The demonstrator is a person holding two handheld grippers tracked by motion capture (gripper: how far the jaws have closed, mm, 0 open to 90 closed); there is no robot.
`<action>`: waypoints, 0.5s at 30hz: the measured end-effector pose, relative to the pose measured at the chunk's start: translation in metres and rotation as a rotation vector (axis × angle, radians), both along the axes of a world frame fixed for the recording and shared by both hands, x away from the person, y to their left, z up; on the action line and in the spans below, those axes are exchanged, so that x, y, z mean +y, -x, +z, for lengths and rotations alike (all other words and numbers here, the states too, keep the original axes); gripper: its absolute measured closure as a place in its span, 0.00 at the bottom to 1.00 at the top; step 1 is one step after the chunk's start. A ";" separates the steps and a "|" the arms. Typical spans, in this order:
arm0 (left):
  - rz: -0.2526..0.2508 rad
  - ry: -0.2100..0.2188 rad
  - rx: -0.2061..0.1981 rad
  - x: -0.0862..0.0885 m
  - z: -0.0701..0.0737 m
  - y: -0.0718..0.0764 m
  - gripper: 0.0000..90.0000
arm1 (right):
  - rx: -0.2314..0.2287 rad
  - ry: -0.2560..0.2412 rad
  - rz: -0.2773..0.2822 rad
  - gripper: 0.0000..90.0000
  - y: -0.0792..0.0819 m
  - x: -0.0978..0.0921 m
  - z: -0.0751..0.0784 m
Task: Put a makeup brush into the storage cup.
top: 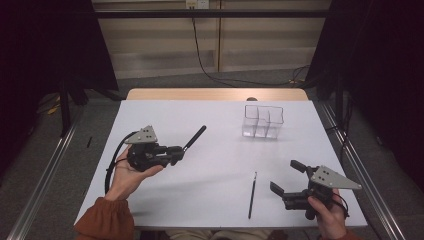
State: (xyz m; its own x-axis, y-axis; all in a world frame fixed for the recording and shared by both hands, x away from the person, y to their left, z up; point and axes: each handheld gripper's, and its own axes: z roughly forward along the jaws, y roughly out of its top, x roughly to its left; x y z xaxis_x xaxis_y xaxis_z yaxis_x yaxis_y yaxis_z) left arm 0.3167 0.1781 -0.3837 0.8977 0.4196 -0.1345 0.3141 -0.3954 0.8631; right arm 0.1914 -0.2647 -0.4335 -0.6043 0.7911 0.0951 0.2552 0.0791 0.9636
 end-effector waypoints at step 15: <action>-0.075 -0.033 0.005 -0.015 0.000 0.007 0.83 | 0.003 -0.004 0.105 0.00 -0.013 0.015 0.014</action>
State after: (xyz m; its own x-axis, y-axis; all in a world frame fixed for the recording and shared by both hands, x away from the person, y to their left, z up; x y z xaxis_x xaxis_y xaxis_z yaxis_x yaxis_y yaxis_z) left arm 0.3094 0.1635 -0.3837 0.9260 0.3558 -0.1262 0.2870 -0.4463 0.8476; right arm 0.2040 -0.2495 -0.4196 -0.6837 0.7229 0.1001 0.2486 0.1018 0.9632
